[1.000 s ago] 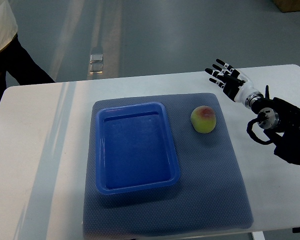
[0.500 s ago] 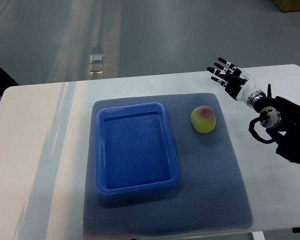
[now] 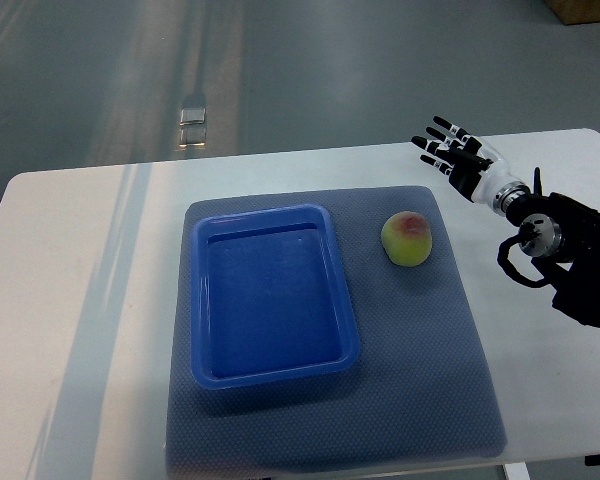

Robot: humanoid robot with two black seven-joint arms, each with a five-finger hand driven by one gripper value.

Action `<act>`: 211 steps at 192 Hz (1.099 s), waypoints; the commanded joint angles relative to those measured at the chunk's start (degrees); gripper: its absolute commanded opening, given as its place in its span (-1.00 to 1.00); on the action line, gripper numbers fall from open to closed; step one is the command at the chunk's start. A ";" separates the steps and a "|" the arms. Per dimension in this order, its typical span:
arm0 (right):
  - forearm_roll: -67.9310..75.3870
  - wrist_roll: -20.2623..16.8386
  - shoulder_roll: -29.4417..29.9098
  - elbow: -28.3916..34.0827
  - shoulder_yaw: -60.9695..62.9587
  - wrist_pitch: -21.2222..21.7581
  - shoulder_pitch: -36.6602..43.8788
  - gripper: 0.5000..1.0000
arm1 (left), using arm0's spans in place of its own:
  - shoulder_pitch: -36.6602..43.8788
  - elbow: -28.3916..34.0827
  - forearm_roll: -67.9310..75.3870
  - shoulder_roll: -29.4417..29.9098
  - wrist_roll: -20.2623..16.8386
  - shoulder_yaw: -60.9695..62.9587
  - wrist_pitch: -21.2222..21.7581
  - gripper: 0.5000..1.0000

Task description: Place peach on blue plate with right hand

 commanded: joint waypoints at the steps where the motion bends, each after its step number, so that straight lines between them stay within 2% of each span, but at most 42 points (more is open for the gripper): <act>1: -0.09 0.06 -0.13 -0.07 -0.08 0.01 0.08 0.72 | 0.00 0.00 0.00 0.00 0.00 0.00 0.00 1.00; 78: -1.85 0.33 -0.57 0.02 0.00 0.53 1.13 0.72 | 0.00 0.00 0.00 0.00 0.00 0.00 0.00 1.00; 79: -2.02 1.72 -0.66 -0.07 -0.08 0.53 1.13 0.72 | 0.00 0.00 0.00 0.00 0.00 0.00 0.00 1.00; 85: -2.11 2.52 -0.66 0.02 -0.08 0.71 1.22 0.72 | 0.00 0.08 0.00 0.00 0.00 0.00 0.00 1.00; 99: -2.11 2.79 -0.66 0.02 -0.08 0.97 1.31 0.73 | 0.00 0.17 0.00 0.00 0.00 0.00 0.00 1.00; 112: -4.65 2.96 -0.66 0.11 -0.08 3.61 1.57 0.73 | 0.00 0.17 -0.09 0.00 0.00 0.00 0.17 1.00; 153: -12.22 3.05 -0.83 0.28 -0.17 4.84 2.80 0.72 | 0.00 0.26 0.00 0.00 0.00 0.00 0.35 1.00; 168: -16.78 3.23 -1.80 0.37 -0.17 8.26 2.80 0.71 | 0.09 0.35 0.00 0.00 0.00 0.00 0.35 1.00; 177: -16.79 3.23 -1.80 0.37 -0.17 8.27 2.80 0.71 | 0.09 0.35 0.00 0.00 0.00 0.00 0.35 1.00; 178: -20.79 3.40 -2.93 1.07 -0.17 10.70 2.80 0.71 | 0.09 0.35 0.00 0.00 0.00 0.00 0.44 1.00; 180: -21.87 3.49 -3.29 1.51 -0.17 11.16 2.80 0.71 | 0.00 0.26 0.00 0.00 0.00 0.00 0.44 1.00; 211: -35.86 6.74 -8.04 8.46 -0.26 13.19 2.80 0.71 | 0.00 0.26 0.00 0.00 0.00 0.00 0.35 1.00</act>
